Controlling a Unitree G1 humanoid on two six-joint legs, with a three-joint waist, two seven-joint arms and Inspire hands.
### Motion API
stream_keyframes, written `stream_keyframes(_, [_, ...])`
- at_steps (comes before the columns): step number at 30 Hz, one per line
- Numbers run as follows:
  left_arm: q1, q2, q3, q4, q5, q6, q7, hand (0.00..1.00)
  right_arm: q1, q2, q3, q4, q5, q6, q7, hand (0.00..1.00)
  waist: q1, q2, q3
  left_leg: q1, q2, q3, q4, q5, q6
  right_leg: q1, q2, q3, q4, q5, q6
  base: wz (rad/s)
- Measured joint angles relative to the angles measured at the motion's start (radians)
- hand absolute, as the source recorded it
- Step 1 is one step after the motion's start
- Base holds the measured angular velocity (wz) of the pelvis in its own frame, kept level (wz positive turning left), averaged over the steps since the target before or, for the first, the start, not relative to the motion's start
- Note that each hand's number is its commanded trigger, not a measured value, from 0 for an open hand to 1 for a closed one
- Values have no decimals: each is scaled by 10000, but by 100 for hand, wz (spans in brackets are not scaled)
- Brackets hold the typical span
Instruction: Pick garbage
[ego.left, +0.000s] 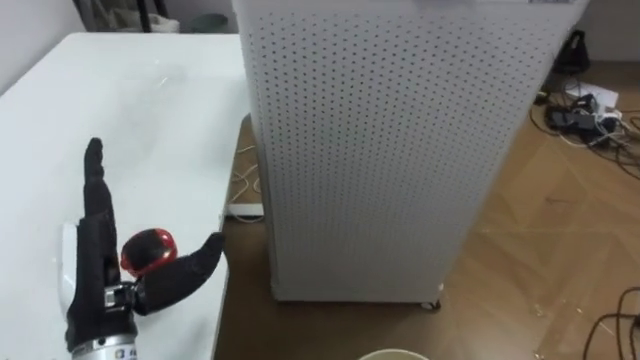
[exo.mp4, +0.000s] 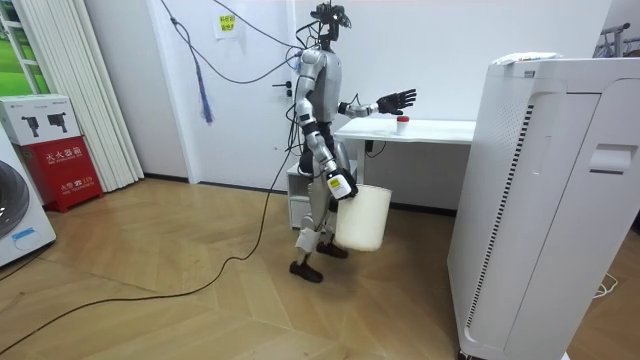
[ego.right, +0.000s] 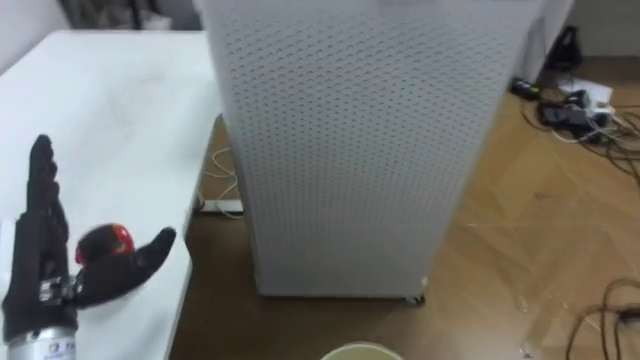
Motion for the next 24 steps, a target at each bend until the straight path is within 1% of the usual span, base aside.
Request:
stream_keyframes(1, [16,3,23,-1,27,0,3,0,-7,1,2,-16,-39,-1,62,100,-1,1,-4,66,-52,-73,-92,-2,0,141,-20,-105,-169,20,-20,0])
stream_keyframes(2, [16,2,45,-3,175,0,4,0,-36,4,6,-34,-62,-1,154,100,-6,57,23,176,-100,-202,-231,-2,1,307,-27,-207,-381,57,-26,12])
stream_keyframes(3, [29,3,47,-7,224,-2,8,0,-19,13,11,-33,-75,-1,277,100,-30,98,6,235,-103,-241,-335,-2,1,347,-21,-265,-438,76,-33,10])
stream_keyframes(4, [35,3,62,-7,281,-2,27,0,-16,17,16,-22,-83,-1,317,100,-15,112,14,268,-99,-247,-368,-1,1,363,-13,-269,-441,76,-33,5])
stream_keyframes(7, [165,3,157,-9,395,-8,191,0,18,24,14,2,-115,0,485,100,-3,115,16,436,-86,-328,-535,15,-37,470,15,-474,-441,77,-37,1])
stream_keyframes(8, [174,3,224,-9,396,-7,190,0,5,19,14,3,-107,0,562,100,22,104,20,436,-82,-385,-557,28,-62,467,17,-673,-441,85,-50,6])
stream_keyframes(11, [176,3,314,-8,395,-8,197,0,17,14,14,90,-92,1,666,100,18,71,24,436,-81,-499,-596,50,-95,477,19,-945,-438,92,-61,8])
stream_keyframes(13, [180,3,313,-8,395,-8,211,0,14,14,21,127,-88,1,733,100,59,58,29,436,-78,-520,-608,51,-97,475,20,-1010,-439,92,-61,3])
stream_keyframes(15, [186,3,312,-8,395,-11,347,0,-1,14,113,193,-89,1,738,100,82,27,47,436,-76,-532,-618,49,-100,472,9,-1233,-440,93,-64,0])
stream_keyframes(19, [187,4,312,-4,396,-11,580,0,-21,33,224,389,-91,2,764,100,174,-32,80,424,-77,-549,-636,43,-108,465,2,-1361,-451,94,-65,1])
stream_keyframes(23, [203,5,313,46,396,-10,600,0,4,36,223,569,-92,13,816,100,243,-89,106,360,-89,-685,-603,44,-110,471,-17,-1794,-452,98,-71,10])
stream_keyframes(24, [228,4,303,65,391,-9,600,0,1,37,223,569,-83,15,817,100,260,-109,107,360,-93,-707,-604,44,-113,480,-15,-1803,-454,98,-70,7])
